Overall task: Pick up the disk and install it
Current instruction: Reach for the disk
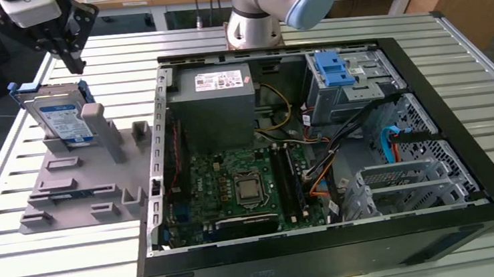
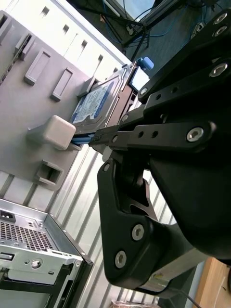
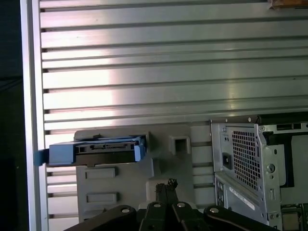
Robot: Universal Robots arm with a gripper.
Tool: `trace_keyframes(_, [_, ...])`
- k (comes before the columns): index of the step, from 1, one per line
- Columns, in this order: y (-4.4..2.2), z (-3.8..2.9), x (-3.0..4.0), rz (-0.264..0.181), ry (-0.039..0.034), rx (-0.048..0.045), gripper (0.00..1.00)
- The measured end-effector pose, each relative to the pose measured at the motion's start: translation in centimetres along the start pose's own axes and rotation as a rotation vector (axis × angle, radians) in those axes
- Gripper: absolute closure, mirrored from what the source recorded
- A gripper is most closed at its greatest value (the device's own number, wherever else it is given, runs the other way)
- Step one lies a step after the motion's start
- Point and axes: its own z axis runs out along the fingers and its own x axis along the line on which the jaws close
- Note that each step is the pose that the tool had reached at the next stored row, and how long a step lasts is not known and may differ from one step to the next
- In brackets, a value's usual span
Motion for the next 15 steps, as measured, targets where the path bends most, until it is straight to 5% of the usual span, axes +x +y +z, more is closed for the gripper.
trace_keyframes(8, [0.12, 0.04, 1.13, 0.0, 0.0006, 0.0001, 0.89])
trace_keyframes(15, [0.14, 0.28, 3.64, 0.0, 0.0026, 0.0003, 0.89])
